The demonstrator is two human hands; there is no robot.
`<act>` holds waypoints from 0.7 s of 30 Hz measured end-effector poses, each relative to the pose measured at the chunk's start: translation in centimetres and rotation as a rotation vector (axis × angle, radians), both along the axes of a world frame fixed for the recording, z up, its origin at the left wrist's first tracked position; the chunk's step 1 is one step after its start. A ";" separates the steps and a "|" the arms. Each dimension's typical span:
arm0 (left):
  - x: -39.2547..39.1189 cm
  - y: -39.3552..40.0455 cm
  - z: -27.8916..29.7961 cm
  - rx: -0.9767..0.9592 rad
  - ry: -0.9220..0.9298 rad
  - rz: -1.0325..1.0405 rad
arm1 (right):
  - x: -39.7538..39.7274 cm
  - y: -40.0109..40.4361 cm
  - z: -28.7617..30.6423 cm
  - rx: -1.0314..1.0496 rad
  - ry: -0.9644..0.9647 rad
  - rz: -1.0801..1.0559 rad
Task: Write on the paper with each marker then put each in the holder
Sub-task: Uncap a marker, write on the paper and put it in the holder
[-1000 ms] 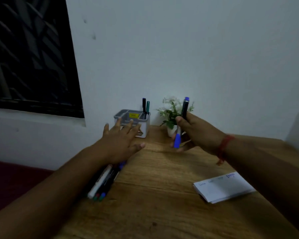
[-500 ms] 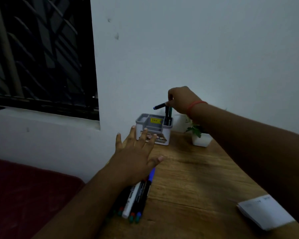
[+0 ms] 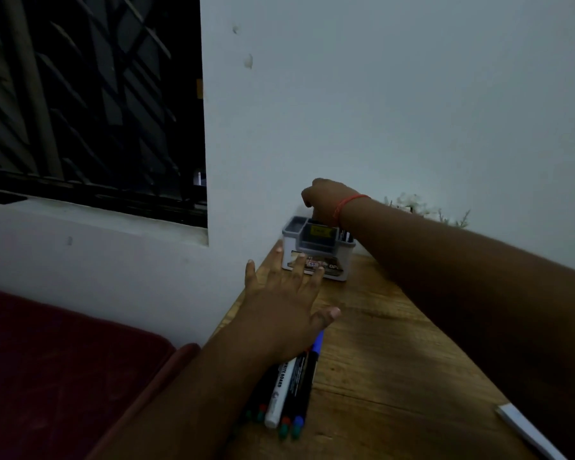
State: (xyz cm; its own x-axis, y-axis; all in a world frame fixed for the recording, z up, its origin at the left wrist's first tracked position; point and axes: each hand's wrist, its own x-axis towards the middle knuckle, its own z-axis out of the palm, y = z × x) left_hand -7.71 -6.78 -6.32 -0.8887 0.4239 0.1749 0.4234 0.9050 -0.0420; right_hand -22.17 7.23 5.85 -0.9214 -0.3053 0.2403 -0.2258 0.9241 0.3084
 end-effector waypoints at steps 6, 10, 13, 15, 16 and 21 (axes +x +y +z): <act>0.2 -0.3 0.3 -0.030 -0.052 -0.014 | 2.7 1.2 0.5 -0.062 0.243 0.105; 0.3 -0.1 0.7 0.031 -0.061 -0.113 | 9.8 3.3 0.3 -0.226 0.358 0.308; 0.5 -0.1 0.8 0.107 -0.012 -0.178 | 16.6 7.2 -1.8 -0.292 0.318 0.400; 0.7 0.0 0.7 0.134 0.028 -0.185 | 20.4 10.7 -3.6 -0.333 0.256 0.364; 0.7 0.0 0.6 0.132 0.044 -0.178 | 21.9 12.6 -4.4 -0.357 0.216 0.323; 0.8 0.7 0.4 0.048 0.050 -0.131 | 26.1 22.9 -8.8 -0.342 0.038 0.094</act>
State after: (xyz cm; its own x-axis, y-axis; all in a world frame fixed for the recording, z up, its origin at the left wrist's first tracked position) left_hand -6.88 -6.06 -5.94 -0.8158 0.5258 0.2409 0.5366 0.8435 -0.0238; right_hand 3.94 30.15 -2.98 -0.8816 -0.2842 0.3768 -0.3089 0.9511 -0.0056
